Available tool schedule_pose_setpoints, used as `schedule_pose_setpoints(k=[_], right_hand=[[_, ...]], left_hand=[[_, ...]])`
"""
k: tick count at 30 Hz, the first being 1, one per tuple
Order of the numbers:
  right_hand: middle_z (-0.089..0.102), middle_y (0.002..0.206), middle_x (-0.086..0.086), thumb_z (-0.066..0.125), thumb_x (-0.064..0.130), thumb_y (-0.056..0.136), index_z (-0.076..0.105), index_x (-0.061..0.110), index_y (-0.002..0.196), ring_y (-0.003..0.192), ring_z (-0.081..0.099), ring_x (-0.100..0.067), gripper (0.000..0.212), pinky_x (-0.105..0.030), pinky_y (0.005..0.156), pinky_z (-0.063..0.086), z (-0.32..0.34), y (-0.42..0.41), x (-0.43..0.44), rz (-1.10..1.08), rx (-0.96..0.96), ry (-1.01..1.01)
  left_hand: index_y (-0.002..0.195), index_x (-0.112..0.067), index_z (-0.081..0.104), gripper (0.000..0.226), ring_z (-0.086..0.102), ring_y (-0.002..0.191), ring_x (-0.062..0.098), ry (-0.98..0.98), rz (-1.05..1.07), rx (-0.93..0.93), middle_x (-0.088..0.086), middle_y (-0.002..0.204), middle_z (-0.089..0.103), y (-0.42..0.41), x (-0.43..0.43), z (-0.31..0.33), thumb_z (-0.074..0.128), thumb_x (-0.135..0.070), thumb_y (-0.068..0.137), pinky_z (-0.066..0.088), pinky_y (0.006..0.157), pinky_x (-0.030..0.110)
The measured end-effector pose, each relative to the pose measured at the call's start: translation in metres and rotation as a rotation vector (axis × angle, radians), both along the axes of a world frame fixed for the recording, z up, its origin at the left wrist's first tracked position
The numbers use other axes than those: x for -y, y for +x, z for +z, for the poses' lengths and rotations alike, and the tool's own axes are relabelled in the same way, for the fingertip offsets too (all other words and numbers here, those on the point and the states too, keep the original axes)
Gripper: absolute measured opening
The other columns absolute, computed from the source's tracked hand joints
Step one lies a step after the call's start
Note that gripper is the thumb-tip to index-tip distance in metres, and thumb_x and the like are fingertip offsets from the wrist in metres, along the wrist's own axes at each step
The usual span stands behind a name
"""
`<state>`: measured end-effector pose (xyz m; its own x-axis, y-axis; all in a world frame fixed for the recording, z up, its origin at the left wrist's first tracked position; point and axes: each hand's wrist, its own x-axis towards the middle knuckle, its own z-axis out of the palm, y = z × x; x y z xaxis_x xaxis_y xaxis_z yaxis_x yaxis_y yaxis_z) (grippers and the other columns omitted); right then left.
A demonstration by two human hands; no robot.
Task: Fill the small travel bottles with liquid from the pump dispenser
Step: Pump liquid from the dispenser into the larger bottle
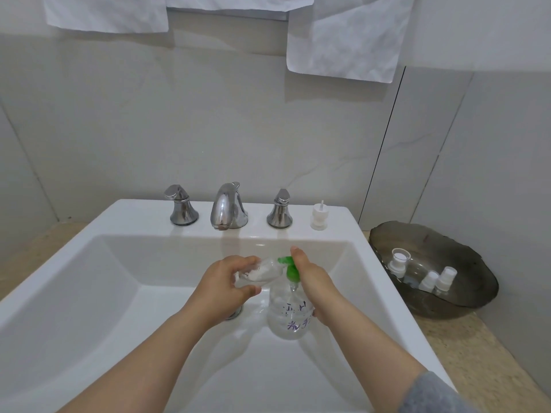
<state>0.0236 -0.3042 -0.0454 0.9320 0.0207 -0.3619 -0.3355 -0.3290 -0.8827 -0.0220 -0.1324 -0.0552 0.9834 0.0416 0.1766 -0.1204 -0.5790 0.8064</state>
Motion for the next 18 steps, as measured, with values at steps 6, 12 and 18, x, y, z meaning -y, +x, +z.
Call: schedule_pose_setpoints(k=[6, 12, 18], right_hand=[[0.051, 0.102, -0.001, 0.040, 0.066, 0.090, 0.053, 0.020, 0.106, 0.098, 0.045, -0.024, 0.050, -0.035, 0.087, 0.035, 0.0063, 0.0006, 0.0069, 0.019, -0.069, 0.081], [0.057, 0.118, -0.001, 0.040, 0.075, 0.084, 0.057, 0.025, 0.109, 0.107, 0.052, -0.024, 0.058, -0.036, 0.093, 0.037, 0.0038, 0.0025, 0.0042, 0.033, -0.071, 0.091], [0.054, 0.113, -0.001, 0.039, 0.076, 0.084, 0.053, 0.027, 0.108, 0.104, 0.047, -0.023, 0.056, -0.036, 0.090, 0.033, 0.0045, 0.0025, 0.0065, 0.019, -0.066, 0.113]], left_hand=[[0.115, -0.032, 0.063, 0.046, 0.050, 0.079, -0.015, -0.027, 0.007, 0.048, -0.016, 0.106, 0.062, 0.0008, -0.0007, 0.0032, 0.076, -0.012, 0.076, 0.036, 0.070, 0.000], [0.117, -0.030, 0.063, 0.047, 0.049, 0.080, -0.018, -0.028, 0.004, 0.054, -0.016, 0.108, 0.061, 0.0007, -0.0013, 0.0030, 0.075, -0.011, 0.076, 0.036, 0.070, 0.000], [0.119, -0.029, 0.062, 0.048, 0.048, 0.078, -0.019, -0.025, 0.010, 0.057, -0.013, 0.110, 0.061, 0.0004, -0.0012, 0.0048, 0.075, -0.011, 0.077, 0.036, 0.070, -0.001]])
